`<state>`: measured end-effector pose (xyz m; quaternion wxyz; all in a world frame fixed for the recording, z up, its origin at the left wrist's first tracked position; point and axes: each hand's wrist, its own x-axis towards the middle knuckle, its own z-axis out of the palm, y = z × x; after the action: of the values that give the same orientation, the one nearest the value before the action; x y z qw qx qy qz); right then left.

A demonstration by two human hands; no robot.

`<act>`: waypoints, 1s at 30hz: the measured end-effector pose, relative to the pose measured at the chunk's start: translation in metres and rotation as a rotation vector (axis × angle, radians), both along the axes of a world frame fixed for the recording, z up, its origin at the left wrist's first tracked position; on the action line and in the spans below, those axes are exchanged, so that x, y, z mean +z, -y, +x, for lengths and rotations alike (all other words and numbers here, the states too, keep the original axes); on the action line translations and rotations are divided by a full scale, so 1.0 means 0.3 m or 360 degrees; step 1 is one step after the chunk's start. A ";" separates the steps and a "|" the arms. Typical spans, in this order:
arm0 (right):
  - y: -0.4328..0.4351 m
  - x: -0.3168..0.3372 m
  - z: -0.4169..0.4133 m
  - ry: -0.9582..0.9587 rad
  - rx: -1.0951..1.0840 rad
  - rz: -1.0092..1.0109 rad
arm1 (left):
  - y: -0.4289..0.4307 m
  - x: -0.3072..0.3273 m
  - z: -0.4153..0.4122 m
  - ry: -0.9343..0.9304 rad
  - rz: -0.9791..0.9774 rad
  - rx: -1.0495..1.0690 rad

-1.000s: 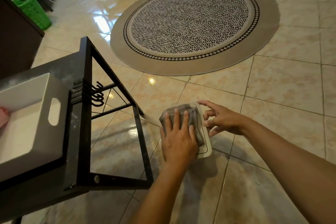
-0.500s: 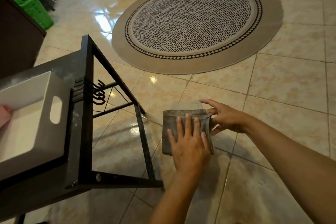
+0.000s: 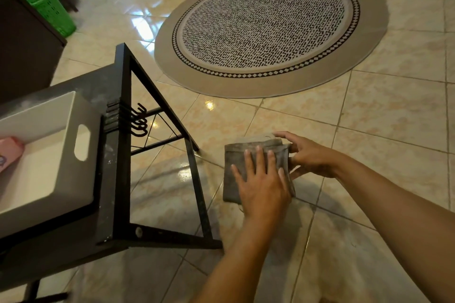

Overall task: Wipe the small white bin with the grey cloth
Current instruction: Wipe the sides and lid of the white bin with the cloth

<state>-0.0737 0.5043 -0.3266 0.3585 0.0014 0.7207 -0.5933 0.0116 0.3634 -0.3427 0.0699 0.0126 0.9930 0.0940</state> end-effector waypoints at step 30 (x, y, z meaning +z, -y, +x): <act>-0.001 0.000 0.004 0.0037 -0.0073 -0.0007 | 0.018 -0.004 -0.002 -0.0100 0.0039 0.0145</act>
<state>-0.0725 0.5045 -0.3266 0.3532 0.0241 0.7149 -0.6029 0.0109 0.3581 -0.3438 0.0342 -0.0289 0.9931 0.1086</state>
